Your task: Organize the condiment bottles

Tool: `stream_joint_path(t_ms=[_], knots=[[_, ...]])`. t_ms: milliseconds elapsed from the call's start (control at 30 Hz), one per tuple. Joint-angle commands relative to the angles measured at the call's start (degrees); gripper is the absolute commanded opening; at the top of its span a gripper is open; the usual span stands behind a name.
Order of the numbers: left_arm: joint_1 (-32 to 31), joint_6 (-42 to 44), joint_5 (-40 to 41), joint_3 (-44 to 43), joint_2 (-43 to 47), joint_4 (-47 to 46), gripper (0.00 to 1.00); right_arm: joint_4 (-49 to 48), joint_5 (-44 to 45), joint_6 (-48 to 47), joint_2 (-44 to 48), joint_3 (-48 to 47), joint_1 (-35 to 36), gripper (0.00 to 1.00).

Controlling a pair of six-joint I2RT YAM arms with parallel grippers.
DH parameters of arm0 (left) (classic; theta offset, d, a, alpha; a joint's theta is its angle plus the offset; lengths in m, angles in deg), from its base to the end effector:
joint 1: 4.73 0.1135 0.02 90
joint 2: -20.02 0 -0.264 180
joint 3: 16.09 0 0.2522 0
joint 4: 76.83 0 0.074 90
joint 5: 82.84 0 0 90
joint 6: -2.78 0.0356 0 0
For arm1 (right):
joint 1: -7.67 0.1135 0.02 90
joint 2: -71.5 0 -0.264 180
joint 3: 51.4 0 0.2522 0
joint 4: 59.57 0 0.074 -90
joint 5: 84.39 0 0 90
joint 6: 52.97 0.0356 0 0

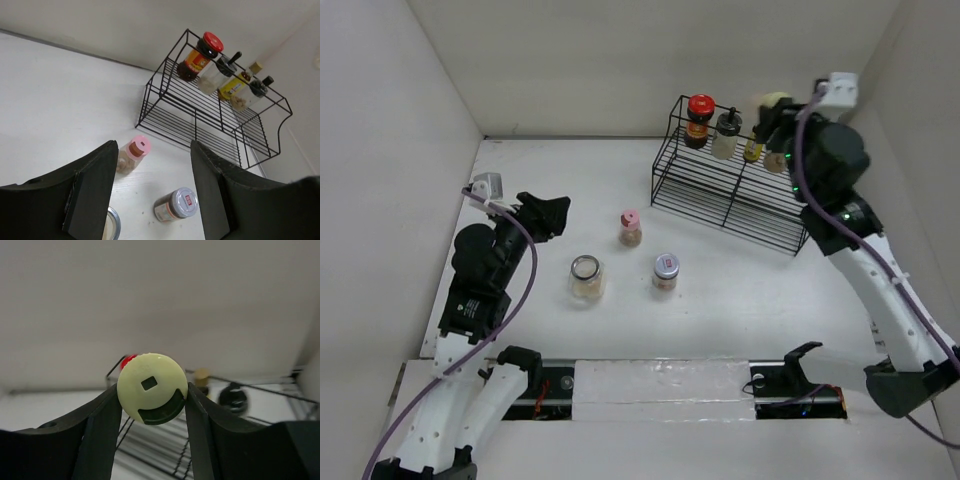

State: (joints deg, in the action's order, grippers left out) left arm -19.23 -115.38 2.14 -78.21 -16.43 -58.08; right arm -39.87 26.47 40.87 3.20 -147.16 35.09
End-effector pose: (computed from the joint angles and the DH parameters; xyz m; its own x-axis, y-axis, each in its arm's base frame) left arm 0.1383 -0.0390 0.3928 -0.0546 -0.4715 -0.8802 0.3491 0.8169 -0.4592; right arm 0.2299 0.1050 0.4896 0.1117 0.1285 -0.9854 -0.1249 0.9856 0.1143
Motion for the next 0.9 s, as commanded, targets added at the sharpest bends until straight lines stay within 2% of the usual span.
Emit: stream_joint_path(t_ms=[0,133,300,533,867], knots=[[0.26,2.06,-6.92,-0.51,-3.96,-2.97,0.56,2.84,5.76,-0.76,-0.53,-2.72,-8.91,0.41],[0.26,3.29,-10.79,-2.35,-8.9,-2.36,0.56,7.06,4.12,1.17,-3.95,-6.5,-19.65,0.41],[0.26,4.34,-10.81,-4.28,-14.87,1.76,0.56,10.32,-1.08,3.02,-9.65,-9.93,-28.72,0.41],[0.26,4.87,-6.94,-4.9,-14.89,3.0,0.56,10.42,-5.13,4.16,-13.79,-9.41,-32.34,0.41],[0.26,4.87,-8.26,-4.9,-14.35,2.39,0.56,10.94,-7.77,4.69,-17.66,-8.36,-32.87,0.41]])
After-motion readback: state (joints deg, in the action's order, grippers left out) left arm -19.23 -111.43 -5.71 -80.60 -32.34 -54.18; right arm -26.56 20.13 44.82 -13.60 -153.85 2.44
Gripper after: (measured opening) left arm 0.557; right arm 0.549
